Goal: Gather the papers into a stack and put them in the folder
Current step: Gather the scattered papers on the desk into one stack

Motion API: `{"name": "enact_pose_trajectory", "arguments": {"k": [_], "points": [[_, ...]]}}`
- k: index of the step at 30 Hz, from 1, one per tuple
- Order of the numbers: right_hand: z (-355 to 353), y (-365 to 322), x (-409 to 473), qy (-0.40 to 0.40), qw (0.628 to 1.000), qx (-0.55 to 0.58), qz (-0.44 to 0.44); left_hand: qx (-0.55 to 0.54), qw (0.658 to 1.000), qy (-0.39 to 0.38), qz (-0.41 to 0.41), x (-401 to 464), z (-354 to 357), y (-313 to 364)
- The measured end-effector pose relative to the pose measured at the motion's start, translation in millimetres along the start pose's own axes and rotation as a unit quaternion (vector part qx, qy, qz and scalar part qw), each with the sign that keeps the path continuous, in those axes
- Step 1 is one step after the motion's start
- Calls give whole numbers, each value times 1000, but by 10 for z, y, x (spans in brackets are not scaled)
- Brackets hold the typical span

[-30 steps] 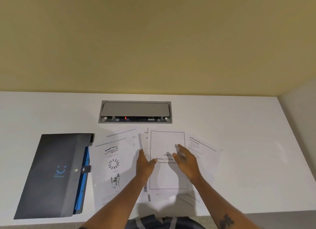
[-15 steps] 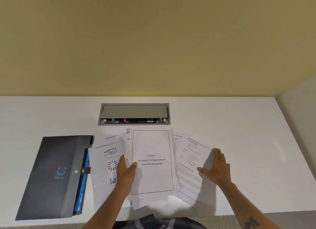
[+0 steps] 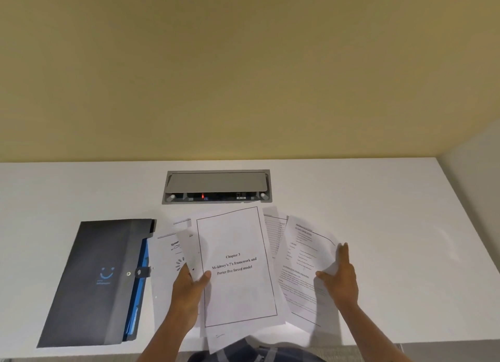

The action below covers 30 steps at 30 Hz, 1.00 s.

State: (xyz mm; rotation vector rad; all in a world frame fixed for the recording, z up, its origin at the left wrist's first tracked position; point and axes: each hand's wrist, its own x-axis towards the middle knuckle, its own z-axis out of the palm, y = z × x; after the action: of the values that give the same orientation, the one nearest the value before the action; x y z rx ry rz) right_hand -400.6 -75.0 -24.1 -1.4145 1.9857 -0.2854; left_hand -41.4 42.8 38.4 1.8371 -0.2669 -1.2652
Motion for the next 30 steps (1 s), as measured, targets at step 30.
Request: {"name": "enact_pose_trajectory", "arguments": {"k": [30], "points": [[-237,-1067,-470,-237,906,350,-19,-27,991,-123,-42,-129,-231,130]]}}
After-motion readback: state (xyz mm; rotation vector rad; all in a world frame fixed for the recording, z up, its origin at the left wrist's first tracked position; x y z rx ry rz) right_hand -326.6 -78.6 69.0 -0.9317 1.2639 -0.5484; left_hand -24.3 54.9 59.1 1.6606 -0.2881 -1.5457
